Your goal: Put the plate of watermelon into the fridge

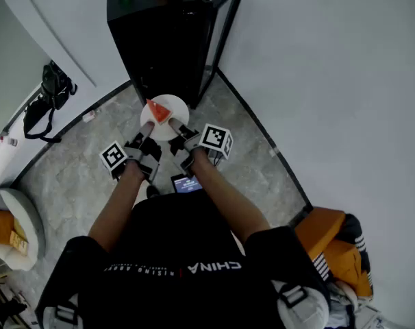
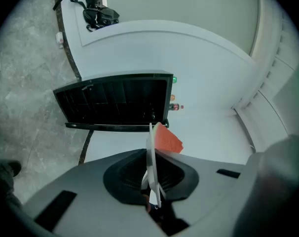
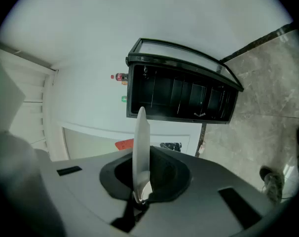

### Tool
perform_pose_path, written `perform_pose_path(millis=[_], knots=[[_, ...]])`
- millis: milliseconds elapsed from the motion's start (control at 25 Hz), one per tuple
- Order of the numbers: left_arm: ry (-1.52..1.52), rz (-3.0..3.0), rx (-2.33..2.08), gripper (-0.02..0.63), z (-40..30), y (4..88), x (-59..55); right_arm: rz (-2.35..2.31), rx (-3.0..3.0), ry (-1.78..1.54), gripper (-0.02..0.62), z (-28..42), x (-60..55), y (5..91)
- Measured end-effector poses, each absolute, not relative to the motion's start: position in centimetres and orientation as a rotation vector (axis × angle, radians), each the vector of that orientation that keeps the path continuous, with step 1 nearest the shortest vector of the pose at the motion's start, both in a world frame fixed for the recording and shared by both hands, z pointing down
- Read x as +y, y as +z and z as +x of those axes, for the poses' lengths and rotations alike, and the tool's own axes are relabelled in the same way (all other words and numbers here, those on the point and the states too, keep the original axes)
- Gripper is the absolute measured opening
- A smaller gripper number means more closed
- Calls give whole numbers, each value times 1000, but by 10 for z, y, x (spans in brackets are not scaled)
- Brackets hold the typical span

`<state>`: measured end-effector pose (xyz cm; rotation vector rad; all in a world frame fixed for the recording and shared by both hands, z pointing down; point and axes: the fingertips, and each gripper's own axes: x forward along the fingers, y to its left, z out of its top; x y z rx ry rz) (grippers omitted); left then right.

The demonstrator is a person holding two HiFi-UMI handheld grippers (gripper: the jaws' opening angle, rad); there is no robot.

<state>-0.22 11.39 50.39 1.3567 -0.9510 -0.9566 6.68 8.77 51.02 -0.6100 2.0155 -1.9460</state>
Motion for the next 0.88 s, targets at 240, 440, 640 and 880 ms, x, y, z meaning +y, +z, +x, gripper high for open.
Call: perform_pose_path(millis=[240, 440, 640, 880], knots=[[-958, 1376, -947, 38, -2, 504, 108, -617, 2028, -1931, 20, 67, 82, 507], [-955, 1364, -944, 38, 0, 510, 108, -623, 2017, -1942, 20, 69, 82, 511], [-951, 1362, -945, 38, 1, 511, 107, -635, 2031, -1933, 20, 71, 80, 512], [-952, 1361, -939, 38, 2, 511, 105, -628, 2009, -1947, 20, 71, 79, 514]])
